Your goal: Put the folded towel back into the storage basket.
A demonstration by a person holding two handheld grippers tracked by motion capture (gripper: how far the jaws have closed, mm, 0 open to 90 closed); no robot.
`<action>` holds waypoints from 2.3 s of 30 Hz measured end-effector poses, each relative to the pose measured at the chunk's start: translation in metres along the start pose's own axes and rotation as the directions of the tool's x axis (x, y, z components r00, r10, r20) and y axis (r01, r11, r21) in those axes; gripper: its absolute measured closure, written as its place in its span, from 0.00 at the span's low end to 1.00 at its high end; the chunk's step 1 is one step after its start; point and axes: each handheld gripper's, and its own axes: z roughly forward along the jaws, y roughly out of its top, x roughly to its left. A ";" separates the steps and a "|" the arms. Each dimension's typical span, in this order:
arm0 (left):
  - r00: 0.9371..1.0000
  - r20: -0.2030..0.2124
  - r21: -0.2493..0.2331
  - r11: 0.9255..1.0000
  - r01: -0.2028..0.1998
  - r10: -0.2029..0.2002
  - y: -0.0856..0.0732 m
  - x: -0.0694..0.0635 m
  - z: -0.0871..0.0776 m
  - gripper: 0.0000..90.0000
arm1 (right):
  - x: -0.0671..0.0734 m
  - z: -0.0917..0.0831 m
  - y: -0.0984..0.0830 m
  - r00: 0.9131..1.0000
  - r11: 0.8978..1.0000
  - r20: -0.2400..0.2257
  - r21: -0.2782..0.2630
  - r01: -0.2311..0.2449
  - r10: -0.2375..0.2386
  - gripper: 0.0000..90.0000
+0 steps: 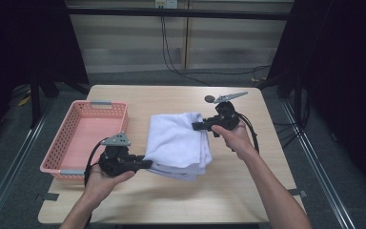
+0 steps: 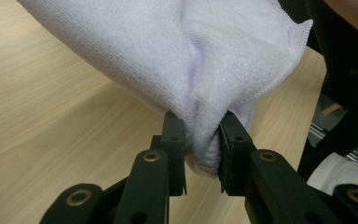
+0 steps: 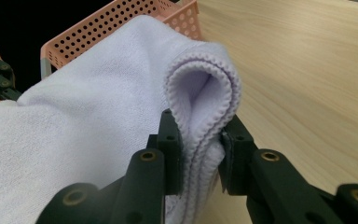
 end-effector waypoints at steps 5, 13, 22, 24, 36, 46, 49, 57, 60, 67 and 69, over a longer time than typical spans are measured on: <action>1.000 -0.024 -0.027 1.000 0.016 -0.016 -0.003 0.009 -0.017 0.84 | 0.005 0.017 0.014 1.000 1.000 -0.020 0.002 0.006 -0.006 0.82; 0.997 -0.069 -0.067 0.997 0.035 -0.039 -0.004 0.020 -0.049 0.84 | 0.017 0.040 0.047 0.998 0.999 -0.056 -0.014 0.040 -0.040 0.82; 0.990 -0.123 -0.099 0.993 0.057 -0.069 -0.010 0.036 -0.084 0.84 | 0.031 0.069 0.078 0.993 0.999 -0.103 -0.017 0.051 -0.053 0.82; 0.988 -0.134 -0.103 0.993 0.060 -0.073 -0.010 0.038 -0.090 0.84 | 0.033 0.075 0.084 0.993 0.999 -0.112 -0.022 0.043 -0.045 0.82; 0.974 -0.184 -0.137 0.985 0.106 -0.130 -0.014 0.055 -0.118 0.85 | 0.046 0.100 0.112 0.990 0.998 -0.125 -0.015 0.062 -0.064 0.82; 0.965 -0.199 -0.164 0.976 0.141 -0.172 -0.025 0.069 -0.138 0.85 | 0.057 0.120 0.127 0.988 0.999 -0.144 -0.015 0.052 -0.053 0.82; 0.962 -0.204 -0.169 0.975 0.147 -0.181 -0.029 0.073 -0.144 0.85 | 0.062 0.130 0.134 0.989 0.999 -0.140 0.001 0.054 -0.054 0.82; 0.947 -0.236 -0.187 0.966 0.177 -0.219 -0.041 0.085 -0.166 0.85 | 0.077 0.157 0.147 0.990 0.997 -0.131 0.043 0.066 -0.060 0.82; 0.938 -0.248 -0.206 0.960 0.192 -0.241 -0.046 0.091 -0.178 0.85 | 0.086 0.167 0.152 0.989 0.997 -0.134 0.041 0.069 -0.063 0.82; 0.925 -0.274 -0.212 0.955 0.209 -0.264 -0.058 0.099 -0.196 0.85 | 0.102 0.189 0.160 0.989 0.997 -0.136 0.043 0.070 -0.064 0.82; 0.920 -0.278 -0.210 0.952 0.222 -0.276 -0.062 0.101 -0.198 0.85 | 0.104 0.195 0.160 0.988 0.997 -0.137 0.041 0.070 -0.064 0.82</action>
